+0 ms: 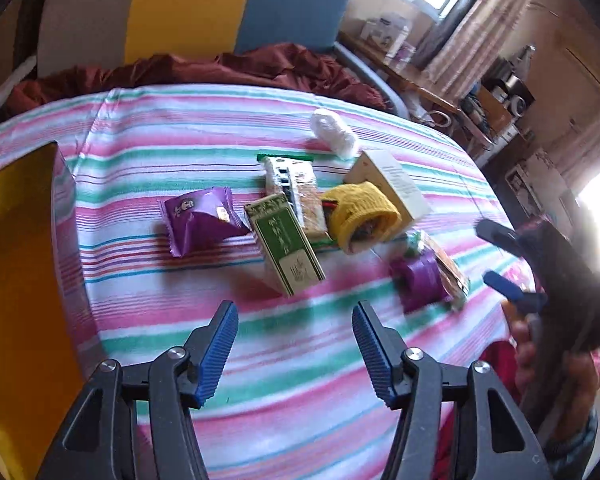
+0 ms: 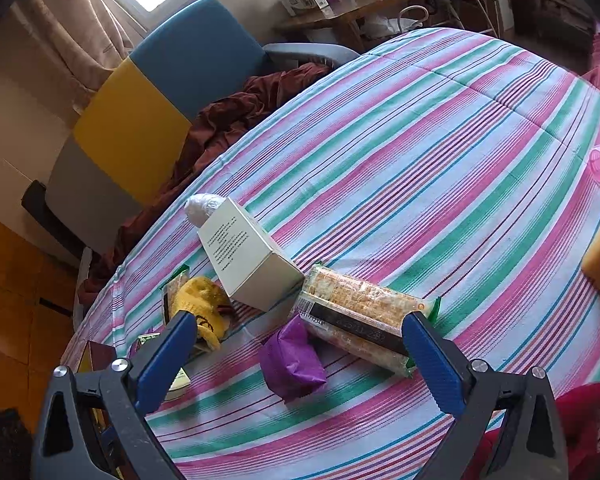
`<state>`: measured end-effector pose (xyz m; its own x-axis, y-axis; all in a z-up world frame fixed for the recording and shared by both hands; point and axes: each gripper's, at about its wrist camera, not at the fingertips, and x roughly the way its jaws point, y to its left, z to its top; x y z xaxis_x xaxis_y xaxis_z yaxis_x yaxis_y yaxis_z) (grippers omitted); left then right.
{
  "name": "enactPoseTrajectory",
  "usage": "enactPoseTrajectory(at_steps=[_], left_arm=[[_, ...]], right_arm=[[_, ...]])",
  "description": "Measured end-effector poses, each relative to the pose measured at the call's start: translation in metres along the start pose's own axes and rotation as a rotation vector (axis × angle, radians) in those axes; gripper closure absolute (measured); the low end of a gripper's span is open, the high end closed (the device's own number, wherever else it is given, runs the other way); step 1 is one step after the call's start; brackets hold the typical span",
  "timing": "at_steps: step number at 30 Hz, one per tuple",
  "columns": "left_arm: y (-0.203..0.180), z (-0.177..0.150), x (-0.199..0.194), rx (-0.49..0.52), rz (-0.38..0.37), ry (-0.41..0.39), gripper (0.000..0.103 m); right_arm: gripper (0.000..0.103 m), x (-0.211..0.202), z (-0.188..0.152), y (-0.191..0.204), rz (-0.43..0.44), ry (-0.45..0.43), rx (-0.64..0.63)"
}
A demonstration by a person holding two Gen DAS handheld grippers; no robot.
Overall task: Organize objects
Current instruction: 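Grasp the green-and-white box upright with the left tool, then grasp the purple snack packet with the right tool while the left tool holds the green box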
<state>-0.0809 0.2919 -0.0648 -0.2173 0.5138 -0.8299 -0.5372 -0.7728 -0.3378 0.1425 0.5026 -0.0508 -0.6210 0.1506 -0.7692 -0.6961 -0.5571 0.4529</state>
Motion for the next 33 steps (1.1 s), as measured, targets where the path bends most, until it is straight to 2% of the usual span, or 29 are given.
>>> enactPoseTrajectory(at_steps=[5, 9, 10, 11, 12, 17, 22, 25, 28, 31, 33], left_arm=[[0.003, 0.021, 0.035, -0.089, 0.023, 0.028, 0.043], [0.002, 0.035, 0.06, -0.098, 0.063, 0.044, 0.043], [0.001, 0.036, 0.064, -0.088, 0.059, 0.046, 0.049], [0.0, 0.035, 0.068, -0.07, 0.055, 0.05, 0.069], [-0.001, 0.032, 0.069, -0.06, 0.056, 0.048, 0.073], [-0.013, -0.009, 0.049, 0.074, 0.017, 0.01, 0.073], [-0.025, -0.059, 0.027, 0.184, -0.035, 0.056, 0.073], [-0.028, -0.081, 0.016, 0.214, -0.064, 0.078, 0.073], [-0.032, -0.092, 0.012, 0.255, -0.052, 0.071, 0.073], [-0.029, -0.096, 0.008, 0.238, -0.066, 0.073, 0.073], [-0.027, -0.096, 0.006, 0.226, -0.075, 0.072, 0.073]], right_arm=[[0.0, 0.001, 0.0, 0.001, 0.017, 0.004, -0.008], [0.0, 0.001, 0.001, 0.0, 0.031, 0.005, 0.002], [0.0, 0.002, 0.001, -0.001, 0.033, 0.006, 0.005], [0.0, 0.002, 0.001, -0.001, 0.037, 0.008, 0.007], [0.0, 0.002, 0.002, -0.002, 0.04, 0.01, 0.01], [0.0, -0.001, 0.004, -0.007, 0.044, -0.006, 0.032], [0.0, -0.003, 0.006, -0.015, 0.047, -0.016, 0.074], [0.0, -0.004, 0.008, -0.021, 0.04, -0.022, 0.105], [0.0, -0.001, 0.008, -0.021, 0.012, -0.014, 0.108], [0.0, 0.005, 0.008, -0.018, -0.01, 0.009, 0.089], [0.0, 0.007, 0.007, -0.011, 0.018, 0.02, 0.056]])
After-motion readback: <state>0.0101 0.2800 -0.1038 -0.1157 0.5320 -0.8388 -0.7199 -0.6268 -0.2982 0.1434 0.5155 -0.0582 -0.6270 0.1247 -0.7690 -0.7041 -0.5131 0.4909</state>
